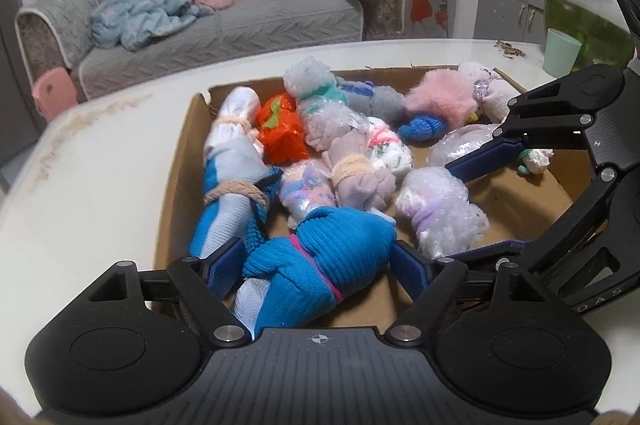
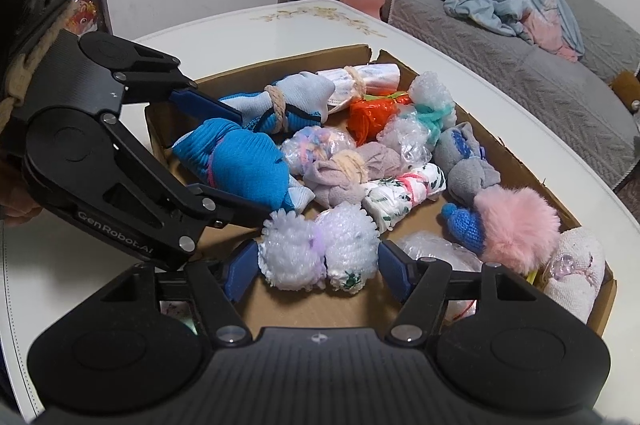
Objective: Organize objects
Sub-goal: 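Carry both held bundles into the box and lower them, then open both tools to release the bundles in the box, then withdraw both open tools from the box toward the last bundles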
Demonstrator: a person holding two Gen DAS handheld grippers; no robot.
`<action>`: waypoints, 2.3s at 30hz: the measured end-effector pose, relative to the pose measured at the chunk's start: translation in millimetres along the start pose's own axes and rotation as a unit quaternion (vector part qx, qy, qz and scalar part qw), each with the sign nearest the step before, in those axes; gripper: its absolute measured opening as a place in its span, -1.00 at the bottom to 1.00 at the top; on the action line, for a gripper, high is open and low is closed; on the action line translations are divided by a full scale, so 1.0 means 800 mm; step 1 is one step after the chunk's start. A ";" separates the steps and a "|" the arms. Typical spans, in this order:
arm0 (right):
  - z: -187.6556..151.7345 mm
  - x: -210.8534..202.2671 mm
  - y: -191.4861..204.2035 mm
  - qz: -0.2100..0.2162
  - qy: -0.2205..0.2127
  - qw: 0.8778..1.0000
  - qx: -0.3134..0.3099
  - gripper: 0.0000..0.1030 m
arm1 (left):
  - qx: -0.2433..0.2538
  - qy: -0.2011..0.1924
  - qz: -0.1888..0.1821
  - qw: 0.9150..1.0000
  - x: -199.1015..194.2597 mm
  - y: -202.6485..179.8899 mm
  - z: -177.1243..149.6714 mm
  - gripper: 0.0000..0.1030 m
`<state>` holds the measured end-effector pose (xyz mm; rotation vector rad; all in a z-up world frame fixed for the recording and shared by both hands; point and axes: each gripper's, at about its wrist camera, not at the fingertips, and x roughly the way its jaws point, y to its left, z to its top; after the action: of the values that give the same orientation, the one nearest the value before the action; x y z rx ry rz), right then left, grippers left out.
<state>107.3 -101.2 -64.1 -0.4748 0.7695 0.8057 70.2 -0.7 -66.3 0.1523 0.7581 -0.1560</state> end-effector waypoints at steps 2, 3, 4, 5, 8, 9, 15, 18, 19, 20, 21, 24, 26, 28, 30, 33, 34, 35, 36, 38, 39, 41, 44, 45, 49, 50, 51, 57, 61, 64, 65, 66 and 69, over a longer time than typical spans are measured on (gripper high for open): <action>0.000 0.000 0.000 0.000 0.000 1.000 -0.001 0.24 | 0.014 -0.001 0.016 1.000 -0.003 -0.004 0.001 0.69; 0.000 0.000 0.000 0.000 0.001 1.000 0.000 0.24 | 0.017 0.000 0.020 1.000 -0.003 -0.005 0.001 0.70; 0.001 0.000 0.000 0.000 0.001 1.000 0.000 0.24 | 0.018 0.001 0.022 1.000 -0.004 -0.005 0.002 0.70; 0.001 0.000 0.001 0.000 0.002 1.000 0.000 0.24 | 0.020 0.002 0.025 0.999 -0.005 -0.005 0.002 0.70; 0.003 0.000 0.001 -0.001 0.003 1.000 -0.003 0.27 | 0.033 0.000 0.046 0.998 -0.008 -0.009 0.004 0.79; 0.004 -0.001 0.001 0.001 0.003 1.000 -0.003 0.33 | 0.031 -0.001 0.047 0.998 -0.009 -0.007 0.005 0.81; 0.009 0.002 0.007 0.002 0.006 1.000 -0.013 0.35 | 0.012 -0.001 0.042 0.999 -0.013 0.003 0.008 0.91; 0.012 0.003 0.008 0.004 0.006 1.000 -0.015 0.32 | 0.011 -0.006 0.046 0.999 -0.019 0.004 0.010 0.92; 0.012 0.003 0.008 0.004 0.006 1.000 -0.015 0.32 | 0.010 -0.007 0.047 0.999 -0.020 0.005 0.011 0.93; 0.013 0.003 0.009 0.004 0.005 1.000 -0.015 0.32 | 0.009 -0.008 0.047 0.999 -0.022 0.005 0.011 0.93; 0.013 0.004 0.009 0.004 0.006 1.000 -0.015 0.32 | 0.008 -0.010 0.046 0.999 -0.023 0.006 0.011 0.94; 0.014 0.004 0.010 0.003 0.007 1.000 -0.015 0.32 | 0.010 -0.013 0.047 0.999 -0.028 0.006 0.012 0.96; 0.015 0.004 0.010 0.003 0.007 1.000 -0.015 0.32 | 0.010 -0.015 0.048 0.999 -0.031 0.006 0.011 0.97; 0.015 0.001 0.011 0.002 0.005 1.000 -0.015 0.33 | 0.005 -0.016 0.045 0.999 -0.034 0.008 0.010 0.98; 0.016 -0.003 0.012 0.001 0.002 1.000 -0.015 0.36 | 0.002 -0.017 0.044 0.999 -0.037 0.009 0.009 0.98; 0.015 -0.013 0.015 -0.001 -0.004 1.000 -0.015 0.39 | -0.001 -0.015 0.041 0.999 -0.041 0.008 0.008 0.98; 0.014 -0.018 0.016 -0.002 -0.008 1.000 -0.014 0.40 | 0.000 -0.016 0.041 0.999 -0.043 0.008 0.008 0.99; 0.014 -0.021 0.017 -0.004 -0.010 1.000 -0.013 0.41 | 0.001 -0.017 0.040 0.999 -0.045 0.007 0.007 0.99; 0.012 -0.025 0.018 -0.006 -0.012 1.000 -0.012 0.42 | 0.001 -0.018 0.040 0.999 -0.048 0.006 0.006 0.99; 0.009 -0.034 0.020 -0.011 -0.018 1.000 -0.009 0.43 | 0.001 -0.018 0.038 0.999 -0.053 0.004 0.005 0.99; 0.006 -0.039 0.021 -0.013 -0.022 1.000 -0.007 0.45 | 0.003 -0.017 0.037 0.999 -0.056 0.003 0.004 0.99; 0.002 -0.047 0.022 -0.023 -0.025 0.999 0.003 0.48 | -0.001 -0.016 0.037 0.999 -0.060 0.002 0.003 0.99; -0.007 -0.061 0.028 -0.030 -0.037 0.999 0.017 0.51 | -0.015 -0.016 0.028 0.999 -0.067 -0.002 0.001 0.99; -0.010 -0.065 0.030 -0.031 -0.042 0.998 0.023 0.51 | -0.016 -0.016 0.025 0.999 -0.068 -0.004 -0.001 0.99; -0.022 -0.078 0.038 -0.039 -0.056 0.997 0.046 0.54 | -0.018 -0.013 0.019 1.000 -0.073 -0.014 -0.007 0.99; -0.024 -0.080 0.039 -0.040 -0.058 0.996 0.051 0.55 | -0.018 -0.014 0.018 1.000 -0.074 -0.016 -0.009 0.99; -0.027 -0.082 0.041 -0.042 -0.058 0.996 0.055 0.56 | -0.018 -0.014 0.017 1.000 -0.076 -0.018 -0.010 0.99; -0.042 -0.091 0.049 -0.046 -0.067 0.994 0.075 0.56 | -0.024 -0.015 0.013 1.000 -0.085 -0.024 -0.020 0.99; -0.052 -0.102 0.052 -0.051 -0.076 0.992 0.086 0.60 | -0.027 -0.019 0.008 0.999 -0.095 -0.028 -0.029 0.99; -0.062 -0.109 0.054 -0.055 -0.078 0.991 0.095 0.61 | -0.031 -0.020 0.000 0.999 -0.101 -0.033 -0.038 0.99; -0.065 -0.111 0.055 -0.055 -0.079 0.991 0.098 0.61 | -0.032 -0.020 -0.003 0.999 -0.103 -0.036 -0.041 0.99; -0.069 -0.113 0.055 -0.055 -0.079 0.990 0.101 0.61 | -0.033 -0.020 -0.007 0.999 -0.105 -0.039 -0.044 0.99; -0.079 -0.118 0.058 -0.058 -0.081 0.989 0.109 0.62 | -0.031 -0.018 -0.015 0.999 -0.106 -0.050 -0.054 0.99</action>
<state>1.3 -156.7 -36.4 -0.2524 0.6641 0.6354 -27.6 -24.1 -41.4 0.0795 0.7285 -0.1640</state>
